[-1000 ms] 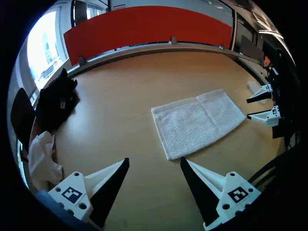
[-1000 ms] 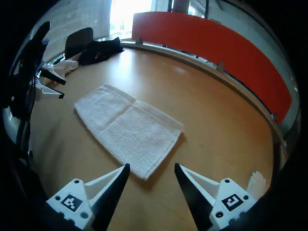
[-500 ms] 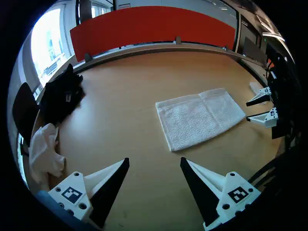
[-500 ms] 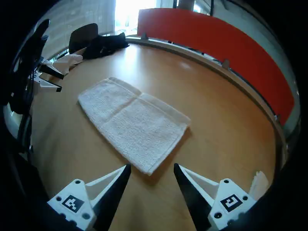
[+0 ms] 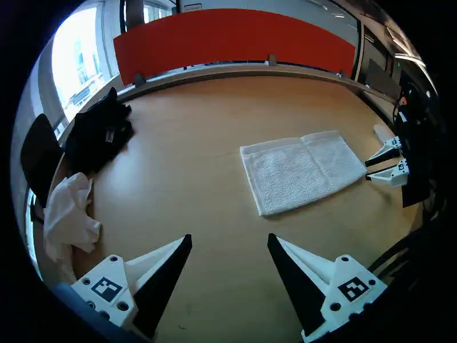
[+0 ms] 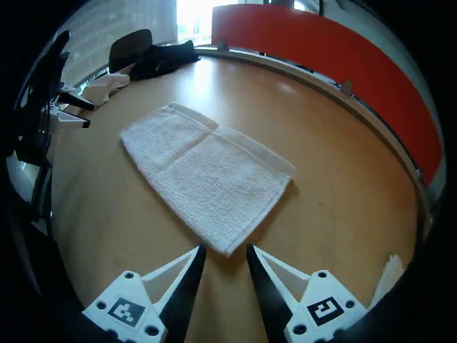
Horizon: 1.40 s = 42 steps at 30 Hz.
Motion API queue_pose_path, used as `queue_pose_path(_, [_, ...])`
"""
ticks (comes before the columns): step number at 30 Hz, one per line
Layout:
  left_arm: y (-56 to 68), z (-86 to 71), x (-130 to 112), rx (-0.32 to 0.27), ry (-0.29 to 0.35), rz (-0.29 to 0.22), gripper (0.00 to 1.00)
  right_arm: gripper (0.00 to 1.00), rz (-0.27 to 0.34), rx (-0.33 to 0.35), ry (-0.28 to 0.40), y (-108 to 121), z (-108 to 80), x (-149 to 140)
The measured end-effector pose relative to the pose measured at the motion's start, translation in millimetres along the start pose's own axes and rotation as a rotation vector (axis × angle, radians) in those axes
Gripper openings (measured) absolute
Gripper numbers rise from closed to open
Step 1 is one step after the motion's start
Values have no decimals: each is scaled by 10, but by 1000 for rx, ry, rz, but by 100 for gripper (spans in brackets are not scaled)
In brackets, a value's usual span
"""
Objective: Fold towel
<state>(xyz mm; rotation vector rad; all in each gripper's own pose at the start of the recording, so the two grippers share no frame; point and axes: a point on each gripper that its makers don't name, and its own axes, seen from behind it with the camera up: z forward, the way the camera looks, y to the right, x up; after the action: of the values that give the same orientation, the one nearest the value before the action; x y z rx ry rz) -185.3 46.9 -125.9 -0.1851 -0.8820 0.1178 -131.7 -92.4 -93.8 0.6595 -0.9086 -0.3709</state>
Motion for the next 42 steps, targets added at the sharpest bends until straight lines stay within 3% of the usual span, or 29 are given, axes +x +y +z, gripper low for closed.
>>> queue_pose_path(5, [-16, -10, -27, 3, -2, -3, 99, 36, 10, 18, -23, -22, 12, -44])
queue_pose_path(10, [-28, -14, -44, 4, -4, -5, 99, 28, 28, 29, -35, -20, 37, -69])
queue_pose_path(17, [-45, -13, -45, 8, -4, -2, 99, 5, 22, 36, -37, -22, 30, -64])
queue_pose_path(29, [-58, -6, -7, 10, 2, 2, 99, 4, 13, 11, 4, -7, -59, 129])
queue_pose_path(42, [-82, -29, 117, 18, 22, 10, 99, 4, -37, -35, 161, 102, -439, 1013])
